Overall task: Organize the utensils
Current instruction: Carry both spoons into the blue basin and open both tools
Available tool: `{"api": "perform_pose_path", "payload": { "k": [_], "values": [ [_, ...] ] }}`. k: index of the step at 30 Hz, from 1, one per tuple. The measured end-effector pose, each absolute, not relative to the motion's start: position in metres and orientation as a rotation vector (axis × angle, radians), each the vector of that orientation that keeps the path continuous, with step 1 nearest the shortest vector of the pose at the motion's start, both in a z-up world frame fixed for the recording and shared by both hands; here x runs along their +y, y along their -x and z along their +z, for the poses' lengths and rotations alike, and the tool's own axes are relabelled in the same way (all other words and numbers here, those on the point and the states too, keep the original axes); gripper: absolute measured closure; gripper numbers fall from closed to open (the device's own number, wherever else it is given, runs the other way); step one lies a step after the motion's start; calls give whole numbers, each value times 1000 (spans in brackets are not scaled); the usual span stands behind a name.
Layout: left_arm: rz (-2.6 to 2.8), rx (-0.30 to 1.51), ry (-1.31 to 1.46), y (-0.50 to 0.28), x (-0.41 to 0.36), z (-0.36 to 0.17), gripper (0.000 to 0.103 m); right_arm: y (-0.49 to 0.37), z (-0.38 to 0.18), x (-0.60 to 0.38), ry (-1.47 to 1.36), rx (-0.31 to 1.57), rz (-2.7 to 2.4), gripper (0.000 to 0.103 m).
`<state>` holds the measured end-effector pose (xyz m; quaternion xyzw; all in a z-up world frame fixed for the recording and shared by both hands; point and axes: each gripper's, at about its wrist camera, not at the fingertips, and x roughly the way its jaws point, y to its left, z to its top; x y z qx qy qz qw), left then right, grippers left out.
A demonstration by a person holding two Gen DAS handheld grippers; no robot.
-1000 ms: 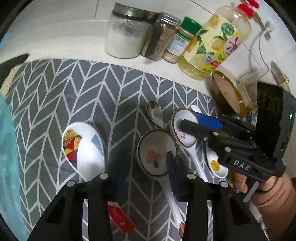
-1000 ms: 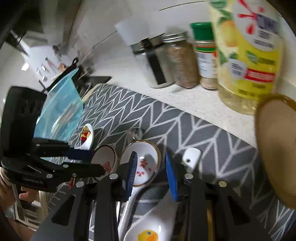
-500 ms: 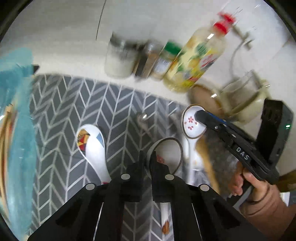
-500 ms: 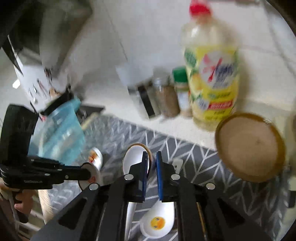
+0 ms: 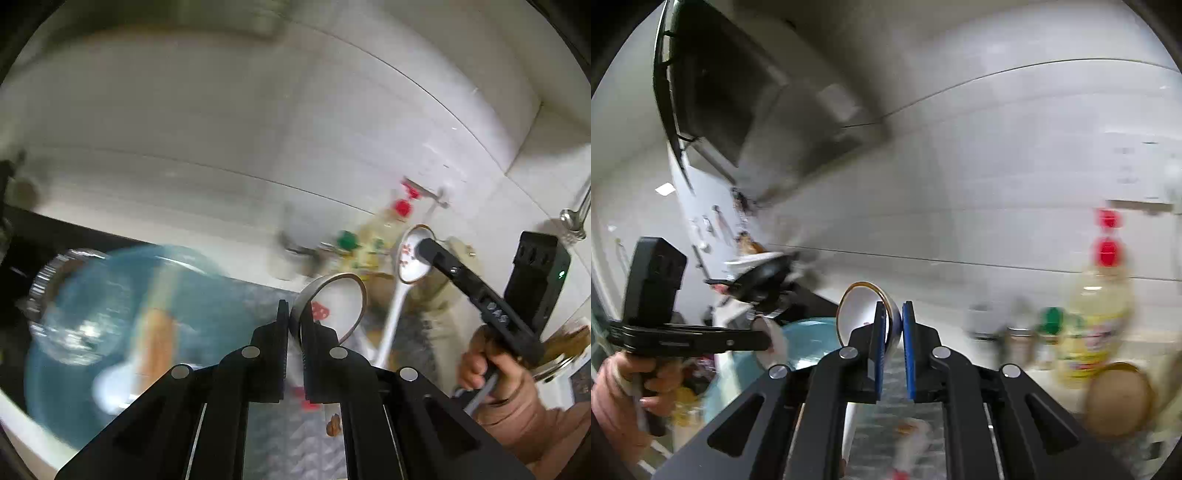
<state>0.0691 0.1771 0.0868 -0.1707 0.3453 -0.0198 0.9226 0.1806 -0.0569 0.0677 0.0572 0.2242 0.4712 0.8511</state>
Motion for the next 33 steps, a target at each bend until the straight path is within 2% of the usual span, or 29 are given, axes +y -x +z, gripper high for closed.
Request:
{"api": "perform_pose_path", "payload": {
  "k": [6,10,15,21,23,25,28,30,31,32,33],
  "values": [
    [71,808,299,-48,265,69,95,-157,32,51,-105,635,1029,94],
    [67,952,300,-55,301,19,95,-149,-13,108,5,771,986,94],
    [54,1072,337,-71,322,-39,94,-147,-57,151,215,891,873,94],
    [39,1106,308,-93,318,-60,93,-163,-82,170,317,1008,778,92],
    [72,1099,312,-97,318,-55,79,-168,-82,168,303,1025,764,92],
    [87,1070,329,-98,317,-46,77,-165,-71,158,231,992,801,92],
    [80,984,310,-92,299,-5,77,-168,-31,113,90,869,881,92],
    [25,913,271,-85,271,29,65,-167,0,67,32,736,910,92],
    [-14,873,236,-81,247,49,50,-169,9,46,23,684,907,85],
    [-35,856,218,-79,234,58,41,-170,15,27,22,641,893,79],
    [-86,830,189,-74,207,71,41,-173,21,-4,23,577,848,70]
  ]
}}
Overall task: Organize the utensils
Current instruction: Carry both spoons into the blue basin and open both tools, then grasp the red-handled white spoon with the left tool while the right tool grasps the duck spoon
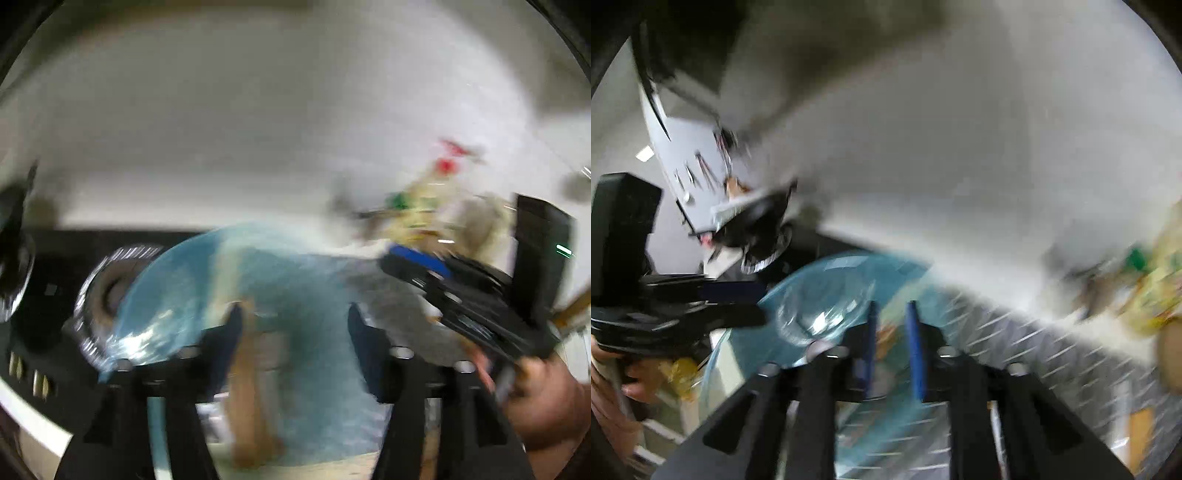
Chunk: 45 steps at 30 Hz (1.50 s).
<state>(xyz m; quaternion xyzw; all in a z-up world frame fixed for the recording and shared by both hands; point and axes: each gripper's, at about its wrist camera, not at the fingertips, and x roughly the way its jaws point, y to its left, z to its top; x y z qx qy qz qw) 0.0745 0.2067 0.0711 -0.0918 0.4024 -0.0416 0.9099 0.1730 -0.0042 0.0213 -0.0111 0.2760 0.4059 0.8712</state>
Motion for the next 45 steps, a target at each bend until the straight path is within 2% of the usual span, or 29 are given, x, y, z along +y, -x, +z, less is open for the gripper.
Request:
{"api": "perform_pose_path", "payload": {
  "k": [1,4,9,11,14,20,27,28,30,32,33,34,37,41,45],
  "values": [
    [-157,813,165,-72,177,79,40,-177,22,-30,27,536,803,63],
    [-266,828,140,-79,109,71,36,-204,2,-94,3,585,687,61],
    [-230,1026,187,-120,38,-20,34,-240,-59,-158,-55,745,622,61],
    [-121,1088,223,-137,37,-62,38,-246,-86,-169,-38,786,642,61],
    [32,1098,332,-152,53,-97,43,-257,-114,-175,-7,837,636,61],
    [240,1079,348,-166,80,-117,42,-274,-142,-168,30,900,682,61],
    [299,1083,388,-182,91,-134,43,-278,-149,-132,153,905,734,61],
    [298,1079,380,-182,90,-133,48,-279,-149,-131,155,902,730,61],
    [276,1066,385,-183,89,-133,63,-275,-148,-125,199,895,714,62],
    [253,1070,387,-185,86,-133,76,-268,-148,-120,264,887,706,74],
    [236,1070,389,-186,85,-132,91,-265,-148,-121,273,886,706,86],
    [181,1072,420,-186,83,-131,95,-262,-148,-122,272,886,711,88],
    [105,1089,409,-190,68,-125,98,-257,-147,-134,208,895,712,89],
    [21,1100,400,-194,47,-120,99,-259,-142,-171,-102,930,734,89],
    [-39,1100,435,-192,34,-117,99,-254,-133,-195,-256,913,722,89]
  ]
}}
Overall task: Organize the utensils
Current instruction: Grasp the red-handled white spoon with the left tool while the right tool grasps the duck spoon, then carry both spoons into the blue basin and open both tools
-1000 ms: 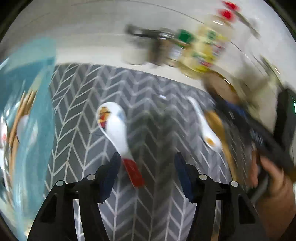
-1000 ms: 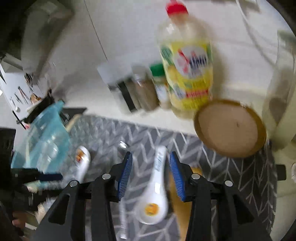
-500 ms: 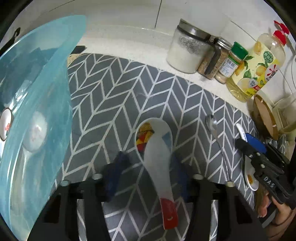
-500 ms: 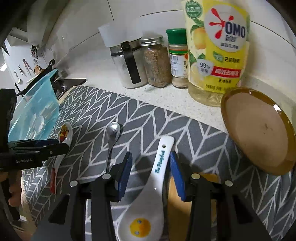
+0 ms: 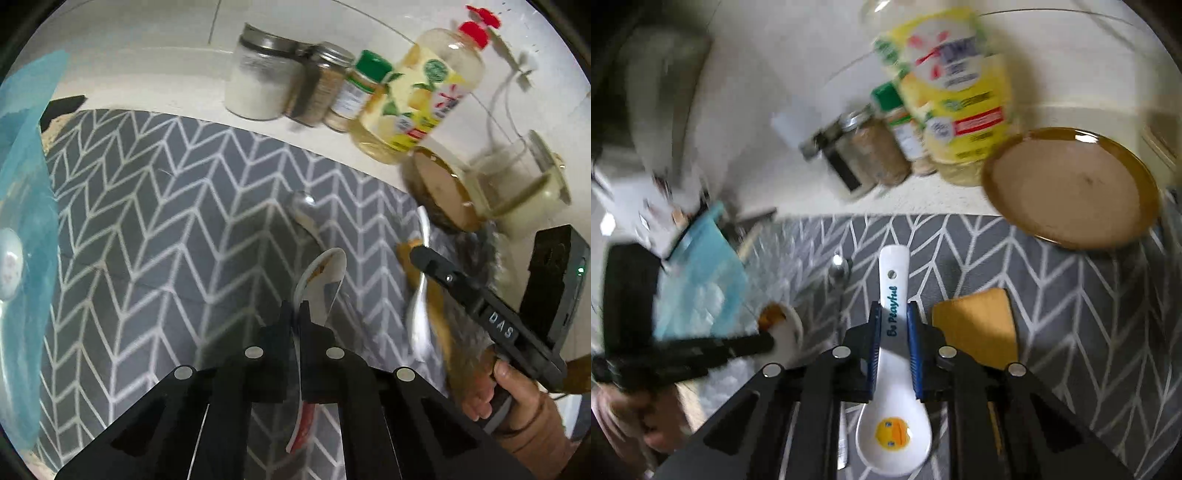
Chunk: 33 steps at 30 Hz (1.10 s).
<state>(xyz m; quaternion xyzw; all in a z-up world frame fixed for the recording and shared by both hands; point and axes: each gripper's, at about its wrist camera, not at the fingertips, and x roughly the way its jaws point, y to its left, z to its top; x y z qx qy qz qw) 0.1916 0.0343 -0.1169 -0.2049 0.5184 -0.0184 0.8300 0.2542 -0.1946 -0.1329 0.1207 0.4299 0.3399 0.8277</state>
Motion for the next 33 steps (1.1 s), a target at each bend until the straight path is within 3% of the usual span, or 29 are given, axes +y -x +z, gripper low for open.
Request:
{"api": "perform_pose_path", "payload": {
  "k": [12,20,24,33],
  "values": [
    [-118,879,485,-131,65,-17,99,-205,-40,-168,-191,664,782,98],
    [12,744,471,-71,154,51,99,-177,32,-80,-148,630,1064,98],
    [131,789,398,-45,211,49,99,-157,34,-6,-70,726,1239,98],
    [185,991,354,-56,294,-22,98,-143,-54,139,152,1156,1264,98]
  ]
}}
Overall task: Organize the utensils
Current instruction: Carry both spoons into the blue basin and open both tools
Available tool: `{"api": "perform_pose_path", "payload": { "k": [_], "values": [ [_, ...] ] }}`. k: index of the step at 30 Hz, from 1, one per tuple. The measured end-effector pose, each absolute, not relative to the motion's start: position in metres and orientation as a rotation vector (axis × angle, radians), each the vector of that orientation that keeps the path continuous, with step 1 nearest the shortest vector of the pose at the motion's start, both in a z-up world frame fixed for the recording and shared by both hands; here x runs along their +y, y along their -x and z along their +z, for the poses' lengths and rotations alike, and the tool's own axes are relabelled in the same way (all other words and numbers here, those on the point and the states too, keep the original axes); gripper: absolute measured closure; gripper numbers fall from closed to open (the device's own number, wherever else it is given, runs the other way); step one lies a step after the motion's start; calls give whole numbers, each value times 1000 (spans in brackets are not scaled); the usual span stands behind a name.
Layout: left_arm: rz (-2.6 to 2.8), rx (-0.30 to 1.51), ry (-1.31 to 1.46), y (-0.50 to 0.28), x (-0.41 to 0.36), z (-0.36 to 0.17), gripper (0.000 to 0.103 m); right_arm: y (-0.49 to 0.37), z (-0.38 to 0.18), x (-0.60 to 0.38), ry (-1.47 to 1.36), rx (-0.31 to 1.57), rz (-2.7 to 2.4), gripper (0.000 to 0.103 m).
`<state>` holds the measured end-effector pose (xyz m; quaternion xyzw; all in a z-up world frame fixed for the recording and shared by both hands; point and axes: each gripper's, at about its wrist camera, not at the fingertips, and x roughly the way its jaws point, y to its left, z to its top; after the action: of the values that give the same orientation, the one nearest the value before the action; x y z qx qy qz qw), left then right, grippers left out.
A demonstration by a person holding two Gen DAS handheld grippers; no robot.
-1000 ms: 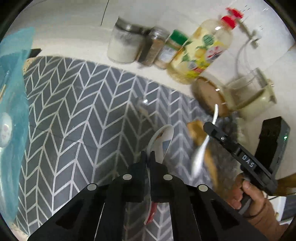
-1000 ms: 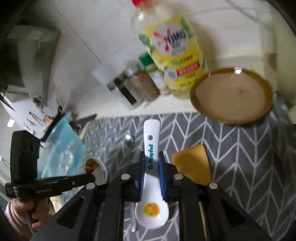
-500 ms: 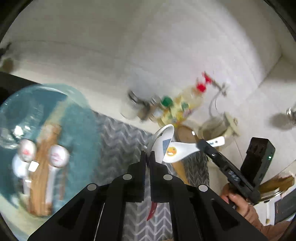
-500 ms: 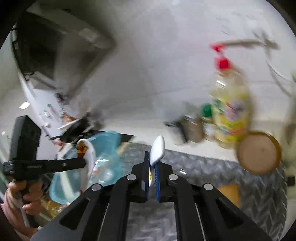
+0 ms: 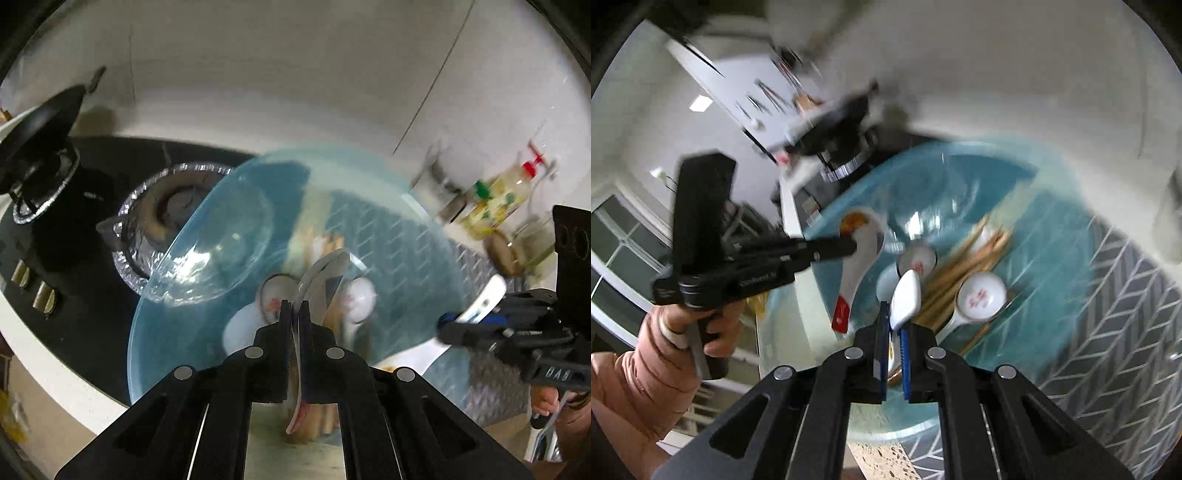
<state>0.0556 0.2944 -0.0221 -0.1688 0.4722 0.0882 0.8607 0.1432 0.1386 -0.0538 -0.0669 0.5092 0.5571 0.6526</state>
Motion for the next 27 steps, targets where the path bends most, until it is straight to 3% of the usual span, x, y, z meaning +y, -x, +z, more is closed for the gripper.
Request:
{"api": "perform_pose_path", "payload": {
  "k": [6,10,12,13,16,19,20,22,27],
  "values": [
    [159,1064,375,-74,307,-54,98,-160,-79,179,231,1242,1159,97],
    [161,1063,384,-80,303,-58,92,-173,-89,198,292,1245,1108,95],
    [189,1040,381,-82,303,-51,82,-180,-86,202,318,1202,1061,94],
    [208,1021,385,-84,302,-43,70,-186,-79,201,305,1161,1049,94],
    [222,967,379,-84,294,-17,67,-198,-49,184,231,1090,1050,94],
    [160,890,334,-84,265,21,58,-199,-10,155,182,960,1117,94],
    [135,868,305,-85,251,34,56,-201,-1,146,188,936,1134,90],
    [93,832,285,-87,232,53,56,-204,6,130,197,894,1134,60],
    [78,785,248,-86,197,86,46,-215,32,49,37,731,1076,57]
  ]
}}
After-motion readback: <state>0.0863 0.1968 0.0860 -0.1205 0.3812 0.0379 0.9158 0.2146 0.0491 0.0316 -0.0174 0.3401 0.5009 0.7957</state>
